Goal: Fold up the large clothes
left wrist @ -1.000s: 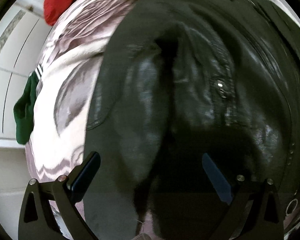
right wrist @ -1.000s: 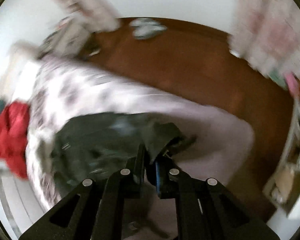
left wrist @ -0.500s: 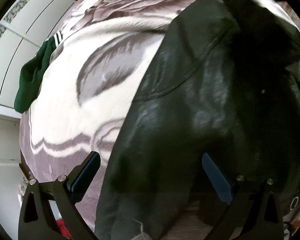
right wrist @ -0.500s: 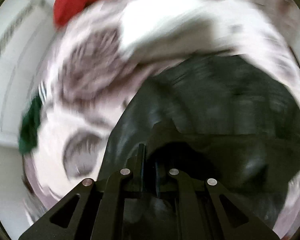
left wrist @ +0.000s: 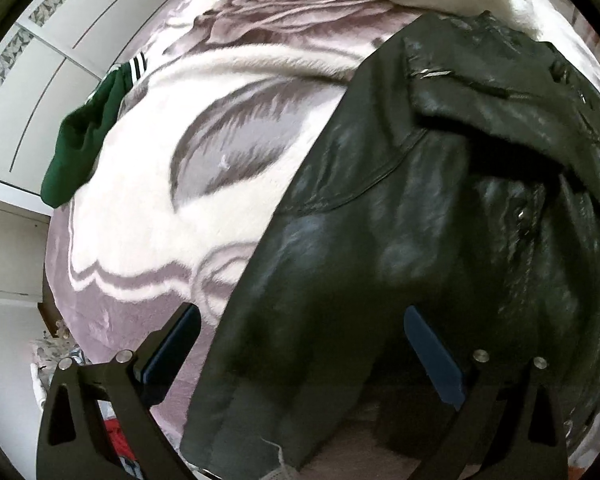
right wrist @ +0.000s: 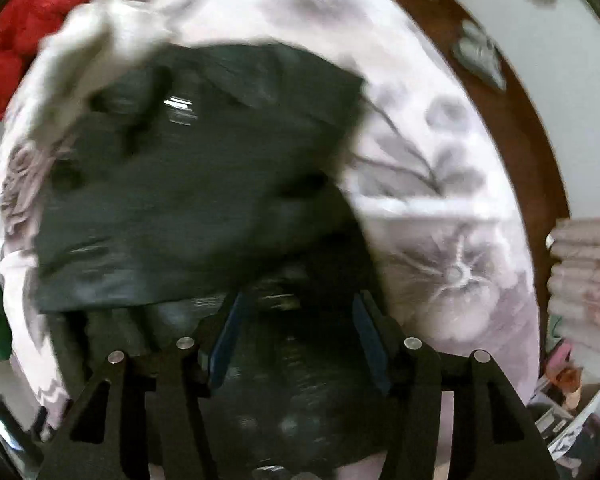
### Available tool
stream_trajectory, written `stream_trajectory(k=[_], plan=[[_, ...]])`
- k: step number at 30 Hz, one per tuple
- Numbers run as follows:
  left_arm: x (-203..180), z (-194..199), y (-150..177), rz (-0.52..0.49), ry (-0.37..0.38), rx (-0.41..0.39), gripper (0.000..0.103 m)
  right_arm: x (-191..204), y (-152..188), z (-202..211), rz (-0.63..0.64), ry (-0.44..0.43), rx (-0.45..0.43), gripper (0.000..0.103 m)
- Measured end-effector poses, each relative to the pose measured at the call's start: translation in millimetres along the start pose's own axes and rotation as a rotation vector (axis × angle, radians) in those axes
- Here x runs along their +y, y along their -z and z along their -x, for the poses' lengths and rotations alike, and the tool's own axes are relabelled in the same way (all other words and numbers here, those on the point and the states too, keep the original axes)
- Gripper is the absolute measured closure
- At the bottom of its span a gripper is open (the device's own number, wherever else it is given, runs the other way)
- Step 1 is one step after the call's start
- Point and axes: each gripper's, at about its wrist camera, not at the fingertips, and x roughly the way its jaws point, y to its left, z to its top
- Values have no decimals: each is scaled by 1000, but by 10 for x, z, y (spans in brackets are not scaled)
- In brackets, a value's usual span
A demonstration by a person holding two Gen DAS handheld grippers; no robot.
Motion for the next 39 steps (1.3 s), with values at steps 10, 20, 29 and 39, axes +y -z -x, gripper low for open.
stream_trajectory(k=[10,20,29,39], plan=[[-593,174,-553,21,-18,-46,0,-557,-284,-390,-59,-55,-123,62],[-1181,-597,-1342,-27,-38,24,0,-1010,-212,-300,-164,-185,16,57],[-1053,-641,-1348,-10,1,23,0,-100,-489,294,-6,-239,-177,57],[-1017,-695,-1314,45,78,8,0,150,-754,-670,72,-29,-9,75]])
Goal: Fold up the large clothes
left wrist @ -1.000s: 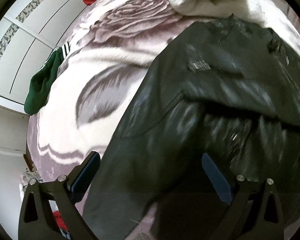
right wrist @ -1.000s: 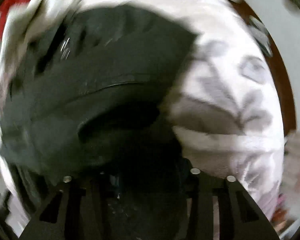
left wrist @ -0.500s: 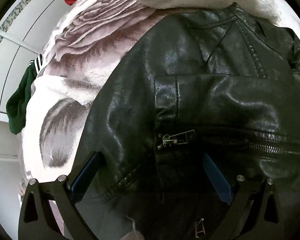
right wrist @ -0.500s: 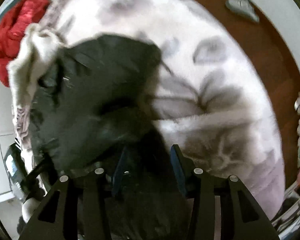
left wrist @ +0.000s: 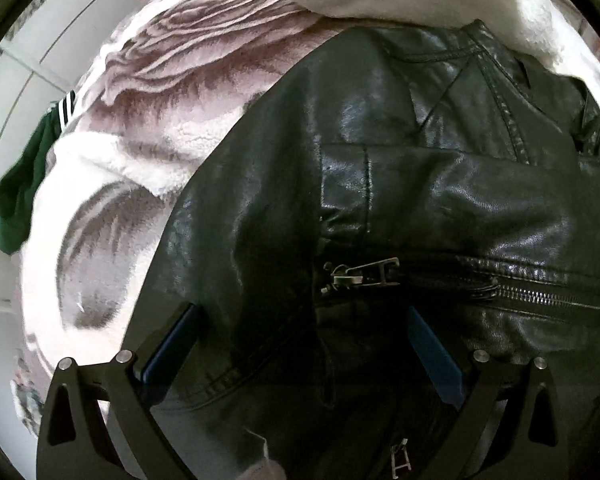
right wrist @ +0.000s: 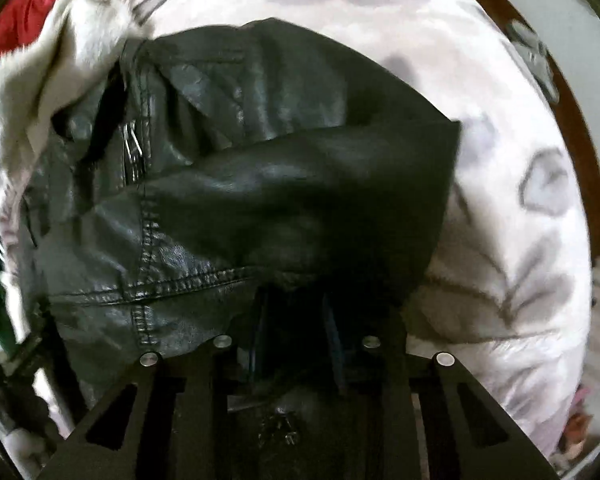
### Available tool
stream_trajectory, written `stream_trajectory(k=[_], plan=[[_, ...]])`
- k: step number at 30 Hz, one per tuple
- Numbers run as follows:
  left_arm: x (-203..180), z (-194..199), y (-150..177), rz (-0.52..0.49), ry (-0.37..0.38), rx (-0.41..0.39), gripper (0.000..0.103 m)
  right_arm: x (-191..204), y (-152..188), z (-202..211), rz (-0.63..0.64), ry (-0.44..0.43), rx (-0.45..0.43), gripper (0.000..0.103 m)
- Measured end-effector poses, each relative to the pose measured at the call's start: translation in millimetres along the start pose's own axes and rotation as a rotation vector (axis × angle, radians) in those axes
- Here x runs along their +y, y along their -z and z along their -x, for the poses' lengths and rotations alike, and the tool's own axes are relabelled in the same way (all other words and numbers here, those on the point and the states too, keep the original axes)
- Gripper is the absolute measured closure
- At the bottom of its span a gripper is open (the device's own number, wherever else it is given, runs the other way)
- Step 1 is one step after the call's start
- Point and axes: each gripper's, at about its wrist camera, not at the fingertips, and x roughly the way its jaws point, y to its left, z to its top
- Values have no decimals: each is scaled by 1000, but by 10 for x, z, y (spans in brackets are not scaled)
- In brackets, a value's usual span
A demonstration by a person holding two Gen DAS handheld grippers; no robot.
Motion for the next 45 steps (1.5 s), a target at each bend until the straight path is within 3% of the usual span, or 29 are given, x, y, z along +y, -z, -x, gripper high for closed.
stream_trajectory(k=[3,6,8,11,15,17,20,22,23,25,26,28,29,33,40,43,45], plan=[[151,174,131,71,34,-9,0,120,12,112,49,23,15,69],[483,519,520,168,104,-24,0,220,125,312,74,-79,25,59],[822,758,932,239,118,-25,0,348,261,426,98,-141,31,46],[1456,925,1651,379,64,23,0,622,493,498,150,-205,40,44],[2212,810,2552,620,3,124,0,1164,778,328,215,-223,94,44],[2526,626,3061,783,23,166,0,1408,958,253,270,-201,110,44],[2710,386,3418,936,114,166,0,1747,1163,139,362,-120,104,44],[2766,251,3514,996,199,133,0,1906,1297,90,401,-90,101,44],[2770,171,3528,1031,255,114,6,1966,1368,79,413,-81,105,44],[2787,92,3526,1079,325,68,30,2060,1413,78,433,-38,100,42],[2792,93,3499,1100,329,42,36,2075,1422,63,438,-24,102,41],[2831,204,3495,1111,285,-20,61,2125,1433,40,429,-11,105,41],[2895,326,3493,1116,257,-64,90,2158,1412,21,424,-12,108,41],[3205,558,3447,1140,296,-197,93,2091,1364,50,413,-14,104,41],[3888,593,2789,986,254,-301,94,2016,1353,186,360,-31,63,41],[4058,152,2568,937,242,-228,94,1989,1337,263,347,-38,48,41],[4121,-349,2574,971,298,-123,91,1972,1309,303,334,-43,55,41]])
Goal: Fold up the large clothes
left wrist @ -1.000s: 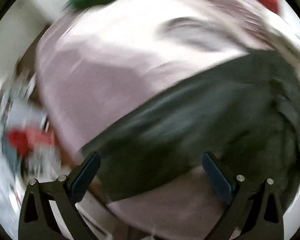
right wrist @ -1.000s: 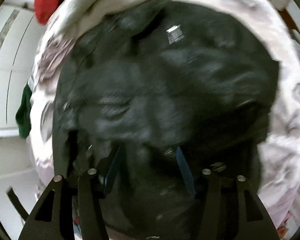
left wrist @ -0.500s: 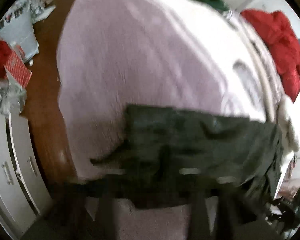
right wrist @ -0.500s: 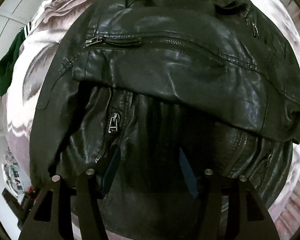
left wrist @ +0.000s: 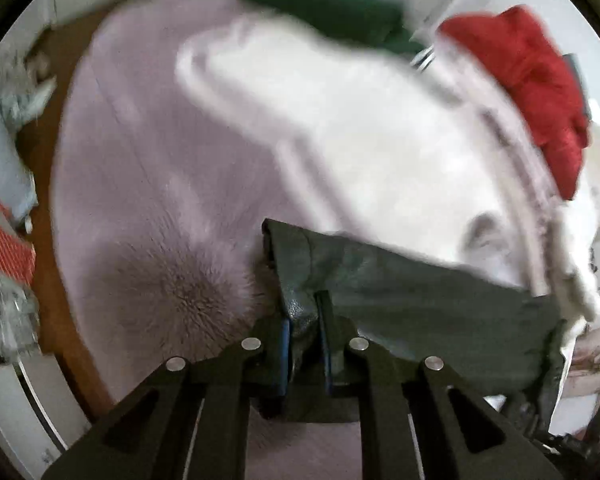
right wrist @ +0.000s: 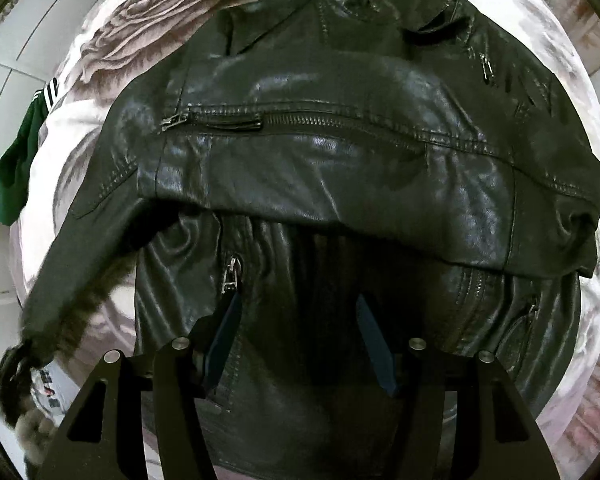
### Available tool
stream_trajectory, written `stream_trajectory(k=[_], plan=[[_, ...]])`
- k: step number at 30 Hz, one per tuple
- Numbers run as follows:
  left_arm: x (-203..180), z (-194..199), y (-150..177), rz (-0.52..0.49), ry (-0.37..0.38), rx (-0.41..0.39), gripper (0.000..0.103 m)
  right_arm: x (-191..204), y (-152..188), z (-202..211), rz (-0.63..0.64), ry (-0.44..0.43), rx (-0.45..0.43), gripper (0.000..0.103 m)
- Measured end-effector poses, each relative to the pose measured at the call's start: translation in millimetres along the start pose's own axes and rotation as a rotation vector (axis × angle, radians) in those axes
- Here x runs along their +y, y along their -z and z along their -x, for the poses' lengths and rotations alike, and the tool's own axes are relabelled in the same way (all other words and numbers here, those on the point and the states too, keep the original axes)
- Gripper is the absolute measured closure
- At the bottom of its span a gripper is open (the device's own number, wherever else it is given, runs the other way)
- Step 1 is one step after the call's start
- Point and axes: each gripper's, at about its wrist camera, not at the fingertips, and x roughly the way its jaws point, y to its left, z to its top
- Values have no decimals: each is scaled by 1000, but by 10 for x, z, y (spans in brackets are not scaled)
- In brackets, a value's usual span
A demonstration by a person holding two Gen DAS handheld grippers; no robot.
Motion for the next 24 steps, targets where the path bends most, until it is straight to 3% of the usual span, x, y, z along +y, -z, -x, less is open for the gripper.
stream_trajectory(k=[5,6,7,9,10,13,17,21,24], plan=[[64,262,32,67,80,41,87,-33,34,-12,-46,-35,13,41],[98,374,89,99,94,52,81,-50,51,2,-52,-42,13,41],[125,441,139,119,111,60,75,-63,63,13,-58,-51,12,41],[195,594,298,177,141,68,33,-68,68,10,-69,-56,11,41],[218,647,386,206,155,68,30,-100,78,21,-80,-55,10,41],[196,564,599,280,209,82,29,-149,66,14,-101,-65,16,41],[88,103,658,412,298,93,30,-173,15,15,-92,-54,4,41],[-12,-71,565,447,223,26,29,-196,-30,-2,-101,-46,-6,41],[-89,10,456,454,186,-97,34,-255,-37,-17,-118,-45,-9,41]])
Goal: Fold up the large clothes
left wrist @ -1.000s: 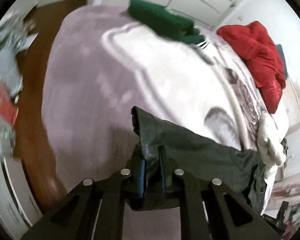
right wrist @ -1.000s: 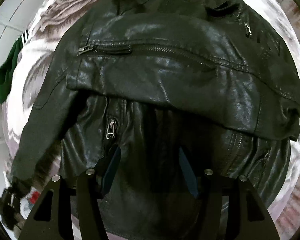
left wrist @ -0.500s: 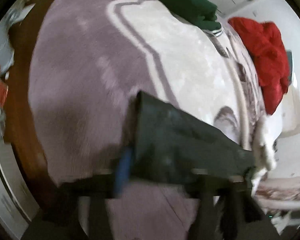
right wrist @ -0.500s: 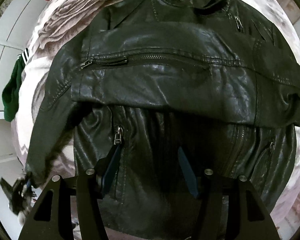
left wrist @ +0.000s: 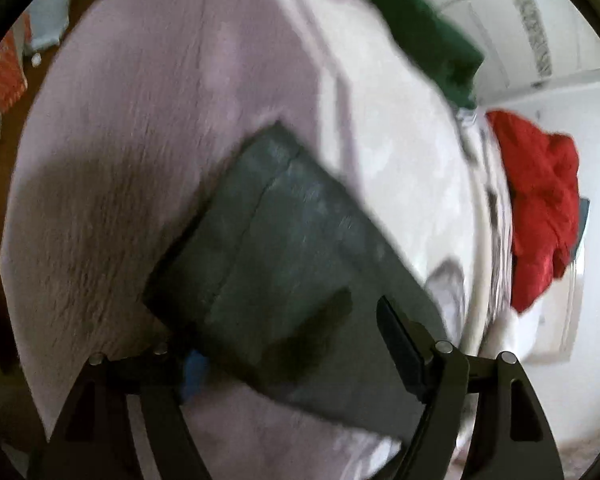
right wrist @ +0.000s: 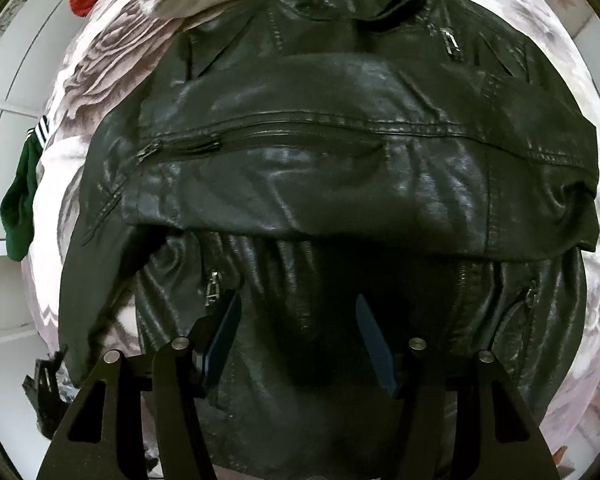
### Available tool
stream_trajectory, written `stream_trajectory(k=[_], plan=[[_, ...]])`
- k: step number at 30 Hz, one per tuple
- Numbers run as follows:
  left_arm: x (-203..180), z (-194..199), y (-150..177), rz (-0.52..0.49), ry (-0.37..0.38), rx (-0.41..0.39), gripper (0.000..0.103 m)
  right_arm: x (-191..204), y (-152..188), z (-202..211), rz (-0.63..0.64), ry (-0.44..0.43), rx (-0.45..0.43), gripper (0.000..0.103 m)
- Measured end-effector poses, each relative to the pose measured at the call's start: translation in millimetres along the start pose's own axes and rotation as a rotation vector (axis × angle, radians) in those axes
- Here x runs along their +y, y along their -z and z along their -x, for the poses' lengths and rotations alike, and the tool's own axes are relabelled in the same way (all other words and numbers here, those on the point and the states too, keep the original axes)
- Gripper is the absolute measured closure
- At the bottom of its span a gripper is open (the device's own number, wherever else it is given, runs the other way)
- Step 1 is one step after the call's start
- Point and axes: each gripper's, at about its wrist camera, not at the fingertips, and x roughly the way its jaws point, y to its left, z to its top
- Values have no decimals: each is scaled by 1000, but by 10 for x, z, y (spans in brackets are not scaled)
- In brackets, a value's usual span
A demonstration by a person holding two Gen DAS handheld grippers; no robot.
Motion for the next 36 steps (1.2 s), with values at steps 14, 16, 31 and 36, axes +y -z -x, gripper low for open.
stream_trajectory(k=[14,16,31,36], plan=[[-1733,657,250,-649,-10,-263,97,-398,25,157,-70,-31,-51,41],[-2122,817,524,-788,38,-269,97,-532,40,234,-111,-60,-60,41],[-3576,-70,4726,-1516,365,384,97,-2196,491,859,-409,-72,-161,41],[-3311,-320,5475,-1664,282,497,97,-2609,600,839,-449,-53,-138,41]])
